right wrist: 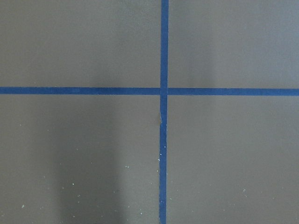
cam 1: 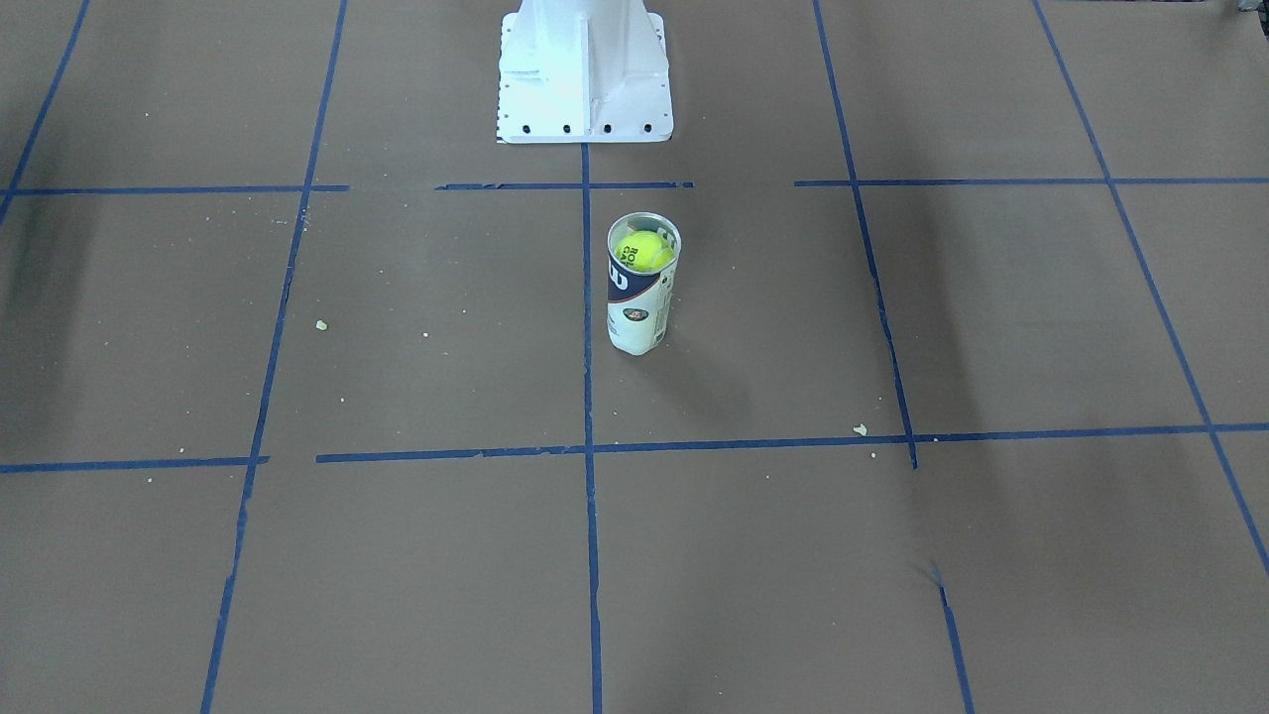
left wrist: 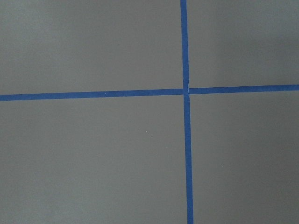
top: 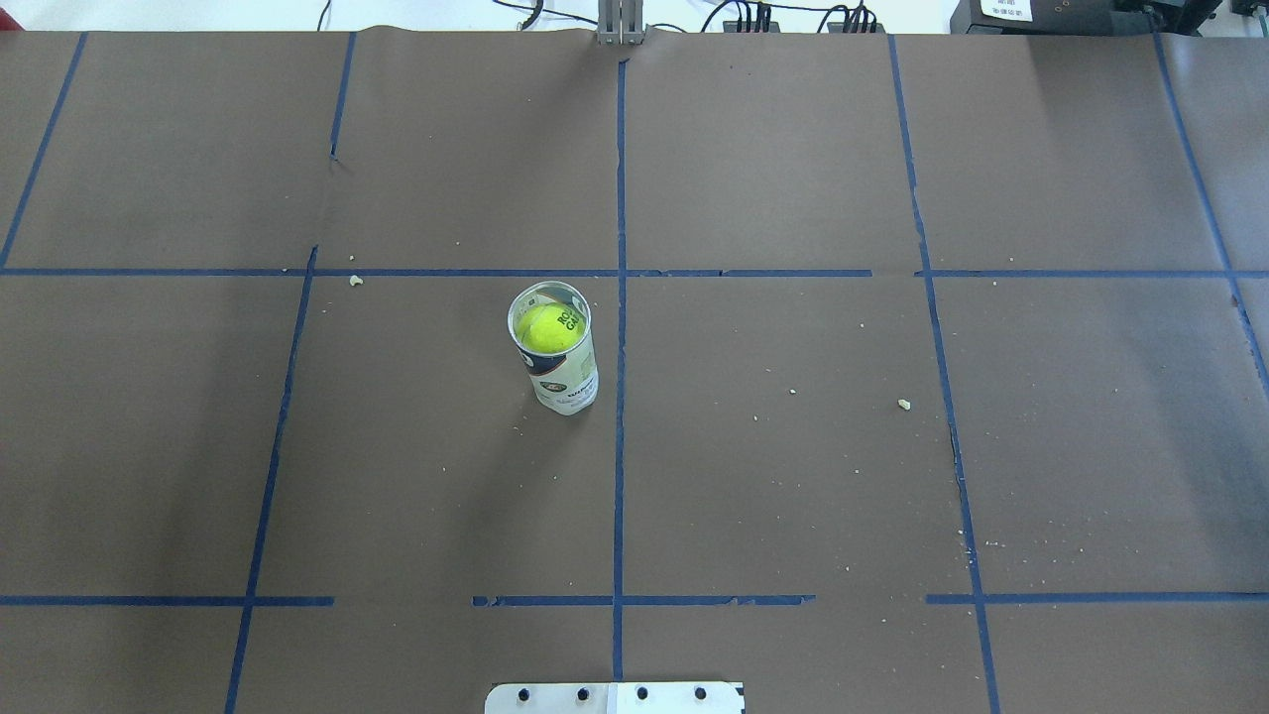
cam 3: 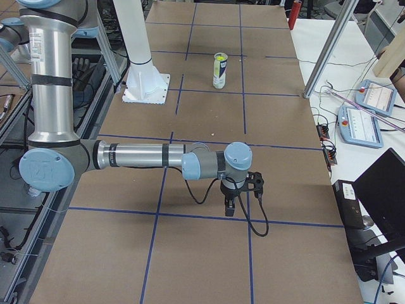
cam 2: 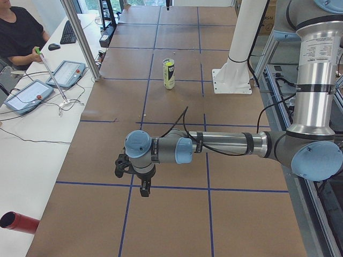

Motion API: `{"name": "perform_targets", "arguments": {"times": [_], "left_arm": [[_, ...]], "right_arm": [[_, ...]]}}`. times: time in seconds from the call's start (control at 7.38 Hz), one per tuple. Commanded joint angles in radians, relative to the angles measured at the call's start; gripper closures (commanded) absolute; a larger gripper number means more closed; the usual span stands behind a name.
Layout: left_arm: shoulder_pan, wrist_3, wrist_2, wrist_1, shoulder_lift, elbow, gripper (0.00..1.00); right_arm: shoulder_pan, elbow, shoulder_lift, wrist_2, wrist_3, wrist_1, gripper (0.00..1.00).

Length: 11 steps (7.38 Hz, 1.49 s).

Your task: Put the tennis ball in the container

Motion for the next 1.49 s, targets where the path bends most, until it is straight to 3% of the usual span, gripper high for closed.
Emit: {"name": "perform_targets", "arguments": {"times": [0.0,1.35], "left_arm": [[0.0,0.002,0.003,0.0,0.002,-0.001,0.0],[-0.001,0.001,0.003,0.006,0.002,-0.018,0.0]], "right_arm": [[0.0,0.0,0.0,0.0,0.0,0.0,0.0],[0.0,0.0,0.0,0.0,0.0,0.0,0.0]]}}
